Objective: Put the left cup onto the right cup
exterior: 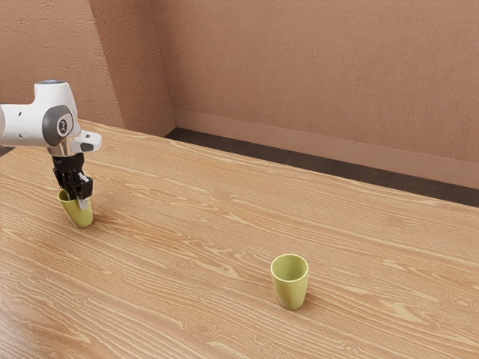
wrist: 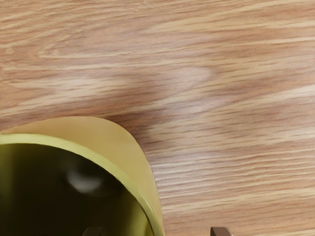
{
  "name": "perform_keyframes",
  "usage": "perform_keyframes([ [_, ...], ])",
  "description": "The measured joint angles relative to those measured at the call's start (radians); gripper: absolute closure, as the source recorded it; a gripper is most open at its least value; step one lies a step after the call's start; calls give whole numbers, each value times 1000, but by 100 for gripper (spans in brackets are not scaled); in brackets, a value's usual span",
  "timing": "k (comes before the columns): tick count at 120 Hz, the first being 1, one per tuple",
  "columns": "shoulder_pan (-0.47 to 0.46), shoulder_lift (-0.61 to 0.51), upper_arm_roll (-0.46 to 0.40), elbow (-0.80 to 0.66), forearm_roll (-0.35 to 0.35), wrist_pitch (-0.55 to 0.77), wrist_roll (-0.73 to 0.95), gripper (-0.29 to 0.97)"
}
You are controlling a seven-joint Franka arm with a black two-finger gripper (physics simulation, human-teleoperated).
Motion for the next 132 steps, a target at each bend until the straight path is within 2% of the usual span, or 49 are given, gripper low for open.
perform_keyframes([
  [132,2,-1,2,2,1,34,3,61],
])
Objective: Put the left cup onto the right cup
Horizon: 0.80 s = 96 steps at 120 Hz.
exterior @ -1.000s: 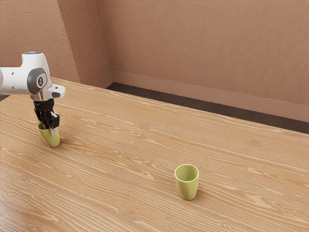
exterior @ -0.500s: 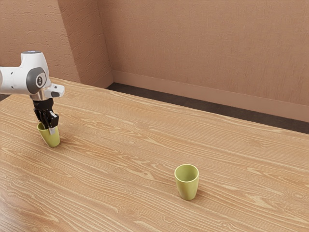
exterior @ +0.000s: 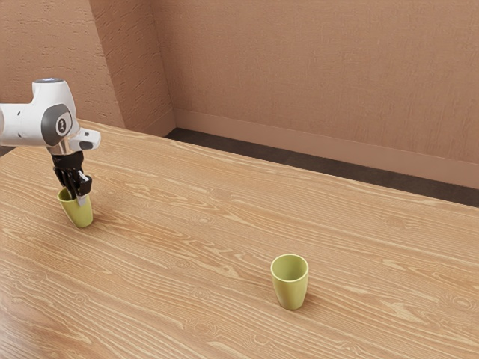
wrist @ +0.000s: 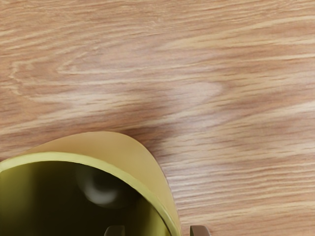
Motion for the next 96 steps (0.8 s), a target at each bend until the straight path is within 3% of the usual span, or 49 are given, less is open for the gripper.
perform_keyframes([
  [96,-12,4,0,6,20,6,0,77],
])
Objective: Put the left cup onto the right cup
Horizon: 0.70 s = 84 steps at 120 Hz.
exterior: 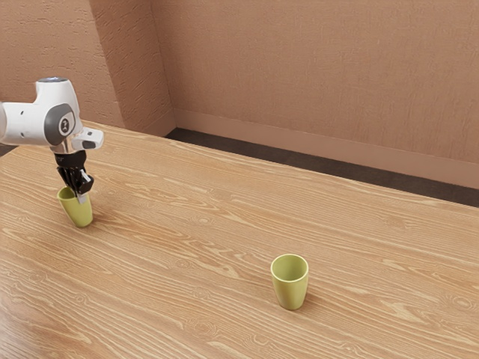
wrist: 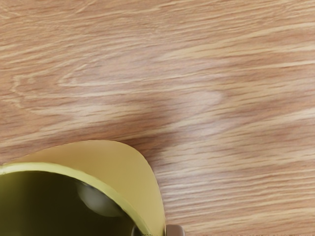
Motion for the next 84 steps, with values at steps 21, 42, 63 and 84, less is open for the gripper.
perform_keyframes([
  [21,0,-1,0,0,5,1,-1,78],
  [42,-4,-14,0,0,7,1,-2,78],
  [63,-12,-32,1,-1,9,2,-4,79],
  [84,-23,-62,1,-4,10,1,-4,79],
])
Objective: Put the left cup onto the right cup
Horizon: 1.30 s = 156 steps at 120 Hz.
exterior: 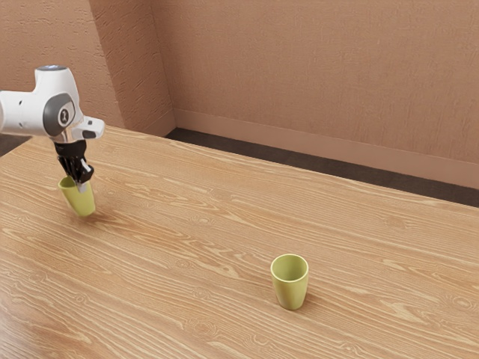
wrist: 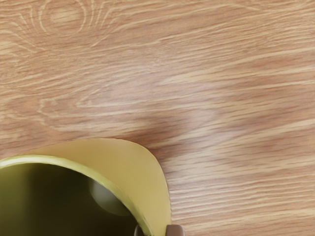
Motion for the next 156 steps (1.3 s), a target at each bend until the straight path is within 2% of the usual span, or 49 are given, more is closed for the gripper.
perform_keyframes([
  [49,-74,-86,2,-4,0,-43,1,79],
  [156,-361,-198,50,-26,-3,-124,15,79],
])
